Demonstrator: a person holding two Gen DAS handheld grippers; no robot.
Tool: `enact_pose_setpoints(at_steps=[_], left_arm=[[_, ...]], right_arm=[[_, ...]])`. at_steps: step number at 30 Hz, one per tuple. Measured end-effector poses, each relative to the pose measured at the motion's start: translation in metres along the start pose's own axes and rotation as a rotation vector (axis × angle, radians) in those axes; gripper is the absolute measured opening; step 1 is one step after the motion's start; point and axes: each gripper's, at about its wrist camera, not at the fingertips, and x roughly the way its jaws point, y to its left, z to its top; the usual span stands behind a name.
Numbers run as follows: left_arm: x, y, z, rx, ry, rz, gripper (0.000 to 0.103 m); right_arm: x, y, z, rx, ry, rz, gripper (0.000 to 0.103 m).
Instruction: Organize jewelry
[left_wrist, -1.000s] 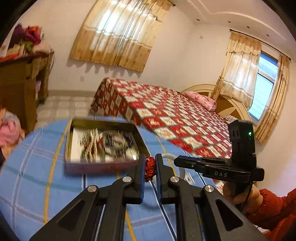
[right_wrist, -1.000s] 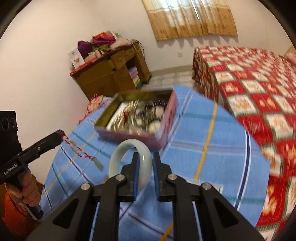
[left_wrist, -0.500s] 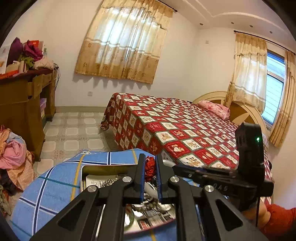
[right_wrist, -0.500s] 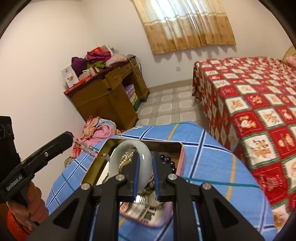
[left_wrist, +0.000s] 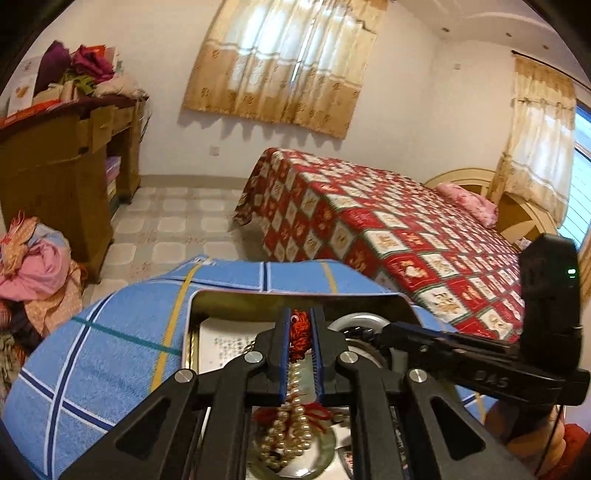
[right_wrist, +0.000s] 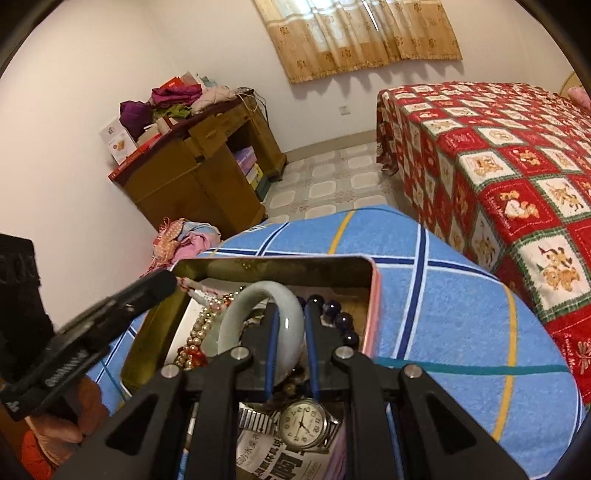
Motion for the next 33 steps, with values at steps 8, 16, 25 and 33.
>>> enact_pose_setpoints(at_steps=[8, 16, 25, 33], left_arm=[[0.010, -0.001, -0.001, 0.021, 0.054, 0.029, 0.016], [-0.045, -0.019, -0.007, 0.019, -0.043, 0.109, 0.083], [-0.105, -0.057, -0.060, -0.017, -0.002, 0.266, 0.083], [-0.166, -0.106, -0.091, 0.009, -0.026, 0.387, 0.084]], right_arm=[[-0.019, 0.001, 0.005, 0.016, -0.087, 0.043, 0.045], [-0.093, -0.001, -0.017, 0.023, -0.209, -0.103, 0.053], [-0.132, 0.009, -0.075, 0.075, -0.159, -0.177, 0.078], [-0.179, 0.038, -0.105, 0.028, -0.173, -0.215, 0.089]])
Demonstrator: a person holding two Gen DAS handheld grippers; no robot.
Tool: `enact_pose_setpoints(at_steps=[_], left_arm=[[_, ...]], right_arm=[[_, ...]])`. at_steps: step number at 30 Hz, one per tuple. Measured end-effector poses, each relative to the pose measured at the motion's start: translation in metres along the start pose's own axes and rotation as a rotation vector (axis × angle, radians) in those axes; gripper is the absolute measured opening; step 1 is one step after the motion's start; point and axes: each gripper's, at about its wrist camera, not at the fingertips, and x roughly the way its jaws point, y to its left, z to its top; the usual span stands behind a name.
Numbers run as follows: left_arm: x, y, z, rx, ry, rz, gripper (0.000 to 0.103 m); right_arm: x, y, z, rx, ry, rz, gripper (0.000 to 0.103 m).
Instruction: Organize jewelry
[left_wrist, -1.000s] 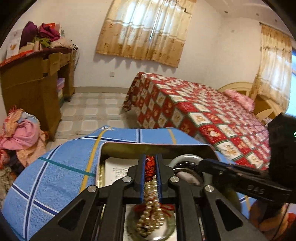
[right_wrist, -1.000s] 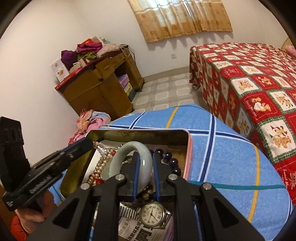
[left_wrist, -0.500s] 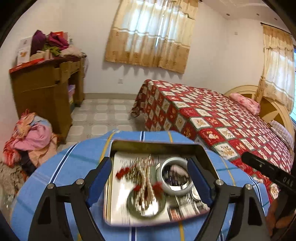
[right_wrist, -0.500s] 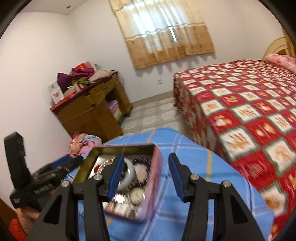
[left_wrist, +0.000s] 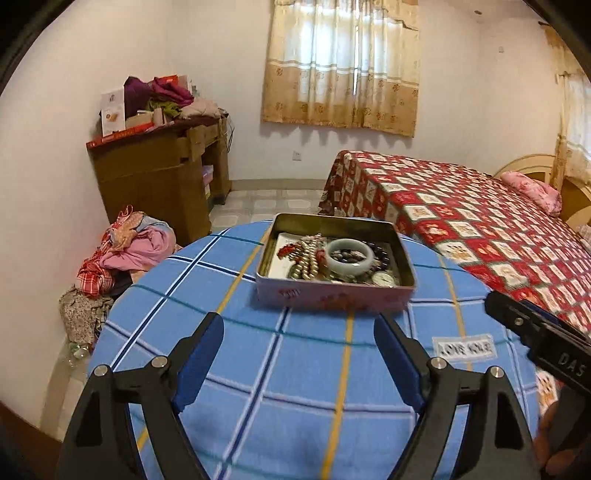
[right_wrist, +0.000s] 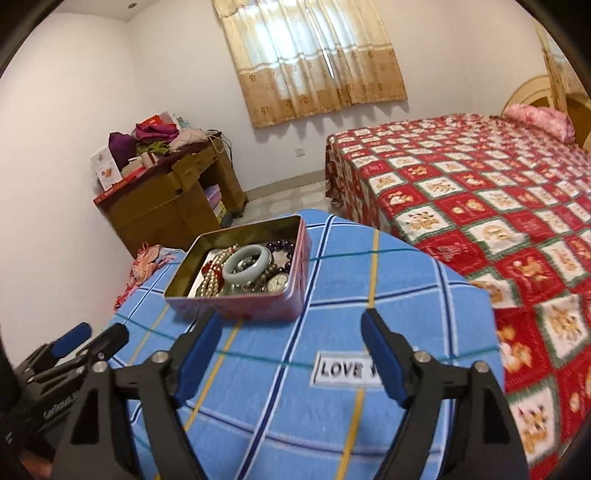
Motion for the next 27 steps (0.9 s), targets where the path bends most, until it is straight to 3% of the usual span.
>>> enact_pose_setpoints(at_steps=[11, 16, 21, 27], left_arm=[[-0.038, -0.018, -0.026, 0.024, -0.005, 0.119, 0.084], [-0.054, -0.021, -0.037, 0.016, -0.002, 0.117, 0.084], [-0.072, -0.025, -0.034, 0.040, -0.050, 0.157, 0.084], [-0.096, -0.028, -0.024, 0.042, -0.127, 0.189, 0.084]], right_arm=[[-0.048, 0.012, -0.014, -0.049, -0.039, -0.050, 0.099], [-0.063, 0.011, -0.018, -0.032, -0.053, -0.046, 0.100], [-0.078, 0.019, -0.018, -0.057, -0.079, -0.057, 0.102], [-0.104, 0.029, -0.006, -0.076, -0.177, -0.083, 0.103]])
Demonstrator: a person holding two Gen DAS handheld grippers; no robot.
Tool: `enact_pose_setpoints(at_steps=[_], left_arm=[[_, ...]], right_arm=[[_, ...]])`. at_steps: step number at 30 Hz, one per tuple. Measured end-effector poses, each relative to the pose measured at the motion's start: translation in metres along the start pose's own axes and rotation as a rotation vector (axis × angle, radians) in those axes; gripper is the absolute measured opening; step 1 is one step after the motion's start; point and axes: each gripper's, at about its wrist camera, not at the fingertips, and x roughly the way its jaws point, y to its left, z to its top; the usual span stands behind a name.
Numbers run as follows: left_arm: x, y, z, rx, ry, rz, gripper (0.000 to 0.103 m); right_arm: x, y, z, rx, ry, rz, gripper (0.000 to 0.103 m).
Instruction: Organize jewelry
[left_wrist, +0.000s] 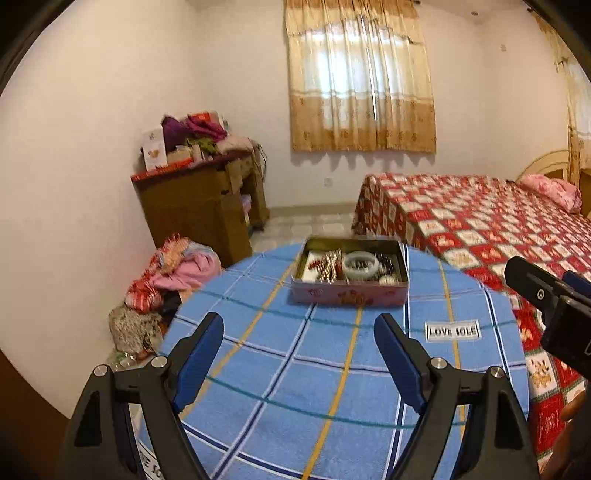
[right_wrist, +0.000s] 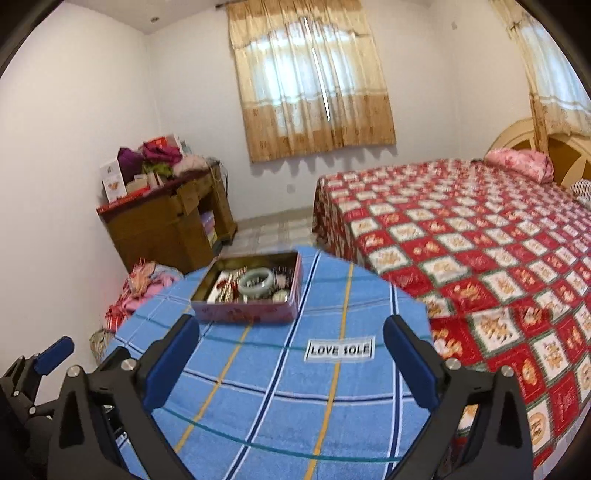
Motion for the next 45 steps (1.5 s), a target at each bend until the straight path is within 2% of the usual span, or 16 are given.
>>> enact_pose_setpoints(at_steps=[5, 10, 19, 45], left_arm=[[-0.015, 0.005, 0.012, -0.017, -0.058, 0.015, 0.084], [-0.016, 0.008, 0.014, -0.033, -0.058, -0.005, 0.084], [-0.009, 0.006, 0.009, -0.031, -0.017, 0.006, 0.085], [-0.004, 0.009, 0.014, -0.030, -0.024, 0.032, 0.085]], right_arm=[[-0.010, 0.007, 0.010, -0.013, -0.057, 0.001, 0.103], [-0.013, 0.013, 0.009, -0.042, -0.091, -0.028, 0.103], [-0.008, 0.006, 0.008, -0.022, -0.071, -0.045, 0.103], [0.000, 0.003, 0.009, -0.017, -0.067, -0.050, 0.103]])
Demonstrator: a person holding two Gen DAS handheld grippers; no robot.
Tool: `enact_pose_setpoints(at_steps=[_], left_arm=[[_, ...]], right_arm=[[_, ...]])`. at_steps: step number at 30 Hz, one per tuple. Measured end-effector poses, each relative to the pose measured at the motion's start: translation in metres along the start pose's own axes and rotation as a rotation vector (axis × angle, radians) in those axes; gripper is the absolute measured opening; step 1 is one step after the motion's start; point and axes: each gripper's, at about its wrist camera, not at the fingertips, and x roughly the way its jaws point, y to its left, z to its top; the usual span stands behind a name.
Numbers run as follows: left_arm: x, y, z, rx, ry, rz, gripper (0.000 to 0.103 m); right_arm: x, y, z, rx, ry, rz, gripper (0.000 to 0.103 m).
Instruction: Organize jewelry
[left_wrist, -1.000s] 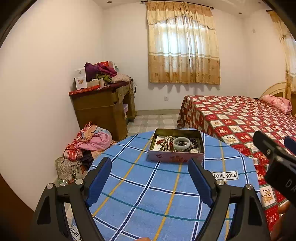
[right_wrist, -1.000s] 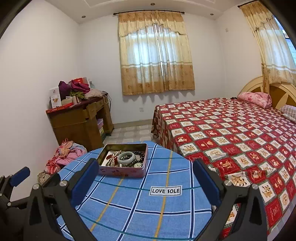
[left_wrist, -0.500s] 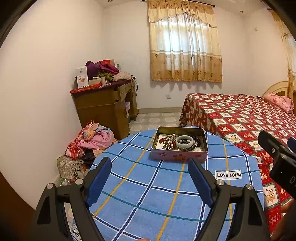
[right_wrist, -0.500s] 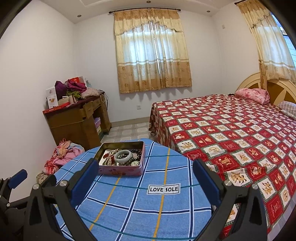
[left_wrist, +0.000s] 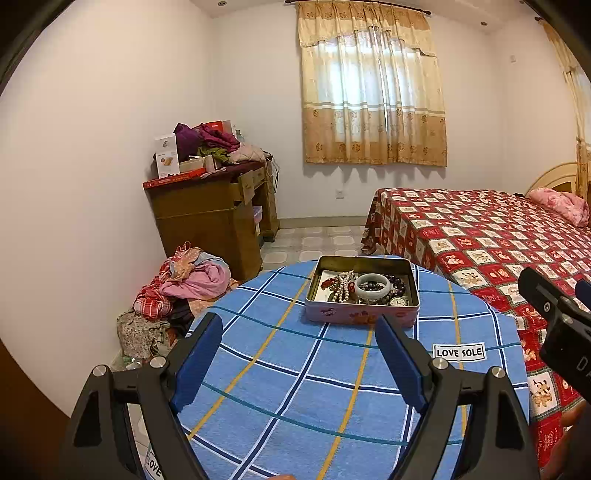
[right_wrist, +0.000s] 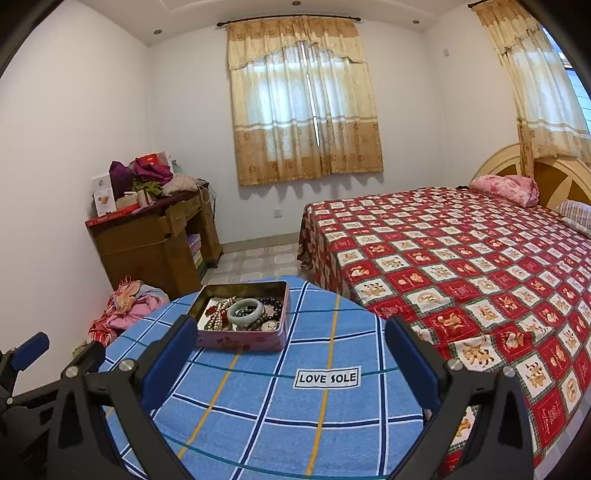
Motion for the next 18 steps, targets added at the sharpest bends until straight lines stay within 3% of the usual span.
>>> enact_pose_setpoints(at_steps=[18], left_arm=[[0.0091, -0.0021, -0.0038, 0.010, 0.027, 0.019, 0.085]], right_arm=[[0.0026, -0.0056, -0.0060, -0.002, 0.021, 0.001, 0.103]])
